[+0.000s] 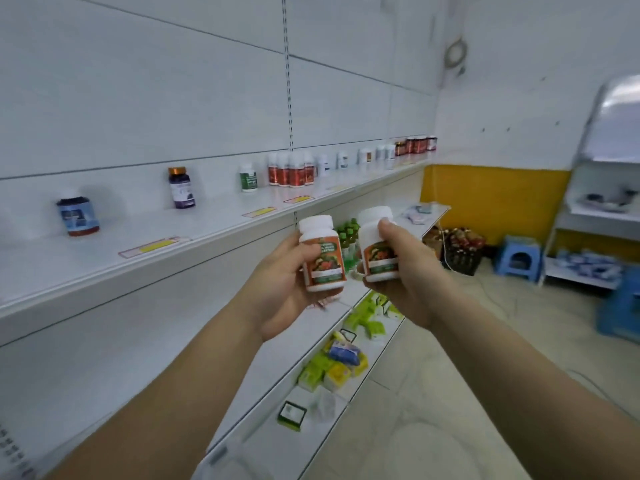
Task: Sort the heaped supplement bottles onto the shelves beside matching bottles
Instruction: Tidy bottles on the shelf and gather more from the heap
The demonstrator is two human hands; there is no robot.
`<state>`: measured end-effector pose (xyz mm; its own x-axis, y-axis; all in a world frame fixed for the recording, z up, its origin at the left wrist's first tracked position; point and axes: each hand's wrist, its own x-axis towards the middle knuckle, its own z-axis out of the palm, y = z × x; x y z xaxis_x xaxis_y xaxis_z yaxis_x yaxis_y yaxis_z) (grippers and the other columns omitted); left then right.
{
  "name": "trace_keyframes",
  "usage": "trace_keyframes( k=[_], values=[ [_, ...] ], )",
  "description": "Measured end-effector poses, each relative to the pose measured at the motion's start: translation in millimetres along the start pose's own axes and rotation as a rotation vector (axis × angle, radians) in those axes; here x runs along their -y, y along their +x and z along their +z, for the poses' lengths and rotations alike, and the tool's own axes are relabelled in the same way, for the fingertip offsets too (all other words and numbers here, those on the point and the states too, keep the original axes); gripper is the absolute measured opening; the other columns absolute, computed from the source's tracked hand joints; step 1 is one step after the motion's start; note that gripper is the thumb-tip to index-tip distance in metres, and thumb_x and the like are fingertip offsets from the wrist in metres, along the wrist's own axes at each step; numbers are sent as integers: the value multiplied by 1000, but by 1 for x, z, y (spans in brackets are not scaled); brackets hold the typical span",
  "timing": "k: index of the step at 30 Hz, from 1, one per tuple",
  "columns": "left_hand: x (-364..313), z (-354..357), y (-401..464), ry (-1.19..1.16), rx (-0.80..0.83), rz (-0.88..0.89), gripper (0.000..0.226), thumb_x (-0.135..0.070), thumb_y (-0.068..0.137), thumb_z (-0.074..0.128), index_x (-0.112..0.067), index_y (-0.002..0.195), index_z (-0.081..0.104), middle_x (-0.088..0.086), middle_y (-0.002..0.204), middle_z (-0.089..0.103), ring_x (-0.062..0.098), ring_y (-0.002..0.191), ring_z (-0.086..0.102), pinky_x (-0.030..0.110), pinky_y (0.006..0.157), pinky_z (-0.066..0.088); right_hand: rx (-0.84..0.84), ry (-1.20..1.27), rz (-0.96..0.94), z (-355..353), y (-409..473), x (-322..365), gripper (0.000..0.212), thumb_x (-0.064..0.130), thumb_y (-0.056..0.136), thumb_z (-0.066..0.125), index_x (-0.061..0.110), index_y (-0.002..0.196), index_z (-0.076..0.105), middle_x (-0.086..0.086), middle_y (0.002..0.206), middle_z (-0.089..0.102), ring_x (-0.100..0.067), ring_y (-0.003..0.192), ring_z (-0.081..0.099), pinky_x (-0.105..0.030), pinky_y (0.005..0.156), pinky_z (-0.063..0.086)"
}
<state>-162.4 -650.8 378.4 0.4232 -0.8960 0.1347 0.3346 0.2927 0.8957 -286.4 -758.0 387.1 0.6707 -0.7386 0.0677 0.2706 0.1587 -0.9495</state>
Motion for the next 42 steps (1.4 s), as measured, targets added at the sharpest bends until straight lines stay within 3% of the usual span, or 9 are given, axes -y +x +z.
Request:
trace_keyframes(
  k=[4, 7, 11, 15, 18, 25, 32, 38, 42],
  values=[
    [7, 5, 73, 121, 24, 49, 29, -2, 95, 42, -15, 117, 54, 15, 105, 65, 29, 90, 64, 45, 71, 57, 7, -117, -112, -24, 71, 6, 18, 29, 94, 57, 17, 107, 56, -7, 86, 62, -19, 72, 59, -35, 67, 47],
    [13, 2, 137, 172, 5, 65, 29, -1, 93, 47, -17, 116, 55, 12, 108, 66, 28, 94, 64, 50, 86, 52, -39, -187, -152, -45, 131, 13, 16, 28, 94, 57, 18, 106, 56, -5, 85, 62, -20, 75, 60, -35, 66, 48],
    [23, 2, 231, 200, 5, 47, 34, 1, 91, 51, -19, 118, 54, 9, 111, 65, 26, 96, 65, 46, 87, 53, -84, -250, -174, -81, 215, 29, 12, 26, 93, 58, 21, 103, 58, -9, 96, 66, -24, 85, 65, -37, 73, 55],
    [40, 23, 315, 289, 43, 6, 34, 2, 90, 52, -23, 114, 55, 11, 114, 64, 33, 106, 62, 56, 99, 44, -149, -325, -190, -129, 286, 48, 18, 29, 89, 64, 22, 104, 59, -12, 107, 67, -28, 95, 67, -46, 86, 56],
    [56, 42, 372, 335, 64, -12, 32, -1, 89, 55, -29, 104, 55, 7, 109, 66, 31, 106, 62, 56, 100, 42, -164, -378, -207, -170, 333, 61, 25, 30, 88, 64, 19, 111, 59, -12, 107, 67, -27, 94, 67, -42, 81, 56],
    [108, 113, 517, 328, 60, 35, 40, 2, 89, 54, -22, 120, 50, 7, 116, 63, 21, 102, 62, 41, 88, 52, -128, -409, -252, -288, 443, 91, 25, 25, 88, 65, 16, 111, 58, -10, 105, 67, -25, 90, 68, -37, 69, 56],
    [143, 182, 665, 373, 3, 42, 41, 7, 86, 54, -21, 115, 52, 10, 117, 60, 24, 99, 61, 43, 83, 54, -64, -544, -255, -393, 564, 134, 27, 30, 85, 67, 26, 110, 57, -3, 106, 67, -22, 94, 67, -45, 87, 55],
    [141, 183, 773, 704, -45, 38, 40, -3, 80, 68, -30, 105, 52, 2, 113, 62, 21, 105, 59, 44, 91, 48, 1, -613, -267, -428, 675, 153, 34, 33, 85, 67, 25, 115, 56, 2, 108, 64, -17, 97, 64, -39, 87, 53],
    [138, 154, 854, 806, -162, 47, 40, 1, 79, 69, -21, 107, 51, 4, 109, 62, 21, 99, 61, 45, 90, 52, 78, -615, -275, -434, 772, 148, 37, 32, 86, 67, 22, 118, 53, 2, 110, 63, -14, 94, 63, -31, 77, 51]
  ],
)
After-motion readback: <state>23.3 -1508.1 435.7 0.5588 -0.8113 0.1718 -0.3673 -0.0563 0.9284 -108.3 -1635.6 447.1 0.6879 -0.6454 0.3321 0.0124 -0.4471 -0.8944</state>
